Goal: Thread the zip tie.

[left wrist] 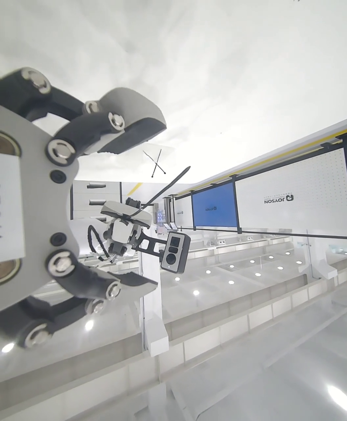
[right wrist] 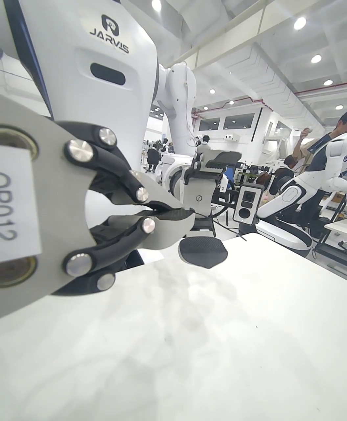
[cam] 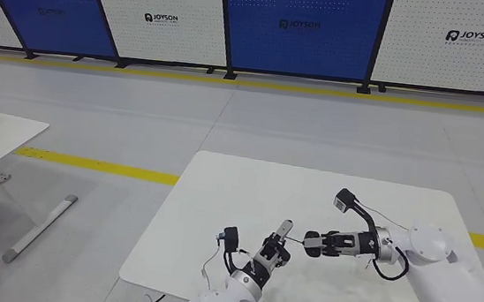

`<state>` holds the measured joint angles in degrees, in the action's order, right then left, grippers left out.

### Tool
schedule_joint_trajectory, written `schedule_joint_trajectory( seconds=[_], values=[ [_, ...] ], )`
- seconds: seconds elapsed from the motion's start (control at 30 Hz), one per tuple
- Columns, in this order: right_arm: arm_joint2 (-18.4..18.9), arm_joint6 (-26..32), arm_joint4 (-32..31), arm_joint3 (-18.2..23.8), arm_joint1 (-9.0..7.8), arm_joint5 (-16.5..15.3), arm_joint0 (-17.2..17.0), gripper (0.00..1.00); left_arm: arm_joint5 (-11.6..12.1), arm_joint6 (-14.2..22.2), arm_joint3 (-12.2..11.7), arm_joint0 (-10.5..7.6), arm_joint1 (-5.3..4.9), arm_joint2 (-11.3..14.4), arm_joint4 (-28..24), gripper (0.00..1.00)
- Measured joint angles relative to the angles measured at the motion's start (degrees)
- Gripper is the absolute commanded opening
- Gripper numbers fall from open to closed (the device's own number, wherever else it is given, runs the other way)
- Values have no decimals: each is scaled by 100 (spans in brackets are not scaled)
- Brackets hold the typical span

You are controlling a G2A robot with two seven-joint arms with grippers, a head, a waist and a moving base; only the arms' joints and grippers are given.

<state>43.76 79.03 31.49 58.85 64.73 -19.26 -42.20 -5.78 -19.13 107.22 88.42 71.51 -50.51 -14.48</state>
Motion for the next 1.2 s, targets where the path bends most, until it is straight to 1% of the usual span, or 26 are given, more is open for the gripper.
schedule_joint_trajectory(
  seconds=[0.13,0.27,0.3,0.33,0.37,0.4,0.53,0.67,0.83,1.03,1.2],
  values=[
    [0,0,0,0,0,0,0,0,3,7,-4,-2,0,1,3,100],
    [0,0,0,0,0,0,0,0,144,53,-94,-42,18,-37,31,100],
    [0,0,0,0,0,0,0,0,185,45,-111,-50,24,-46,31,91],
    [0,0,0,0,0,0,0,0,235,31,-129,-57,32,-50,52,68],
    [0,0,0,0,0,0,0,0,261,26,-143,-58,37,-49,76,36],
    [0,0,0,0,0,0,0,0,271,27,-154,-59,41,-47,104,15],
    [0,0,0,0,0,0,0,0,237,66,-158,-13,48,-29,278,0],
    [0,0,0,0,0,0,0,0,280,188,-125,74,46,-48,314,0],
    [0,0,0,0,0,0,0,0,405,305,-73,169,41,-109,357,0],
    [0,0,0,0,0,0,0,0,480,377,-24,243,43,-161,421,0],
    [0,0,0,0,0,0,0,0,512,420,-8,271,52,-186,448,0]
  ],
)
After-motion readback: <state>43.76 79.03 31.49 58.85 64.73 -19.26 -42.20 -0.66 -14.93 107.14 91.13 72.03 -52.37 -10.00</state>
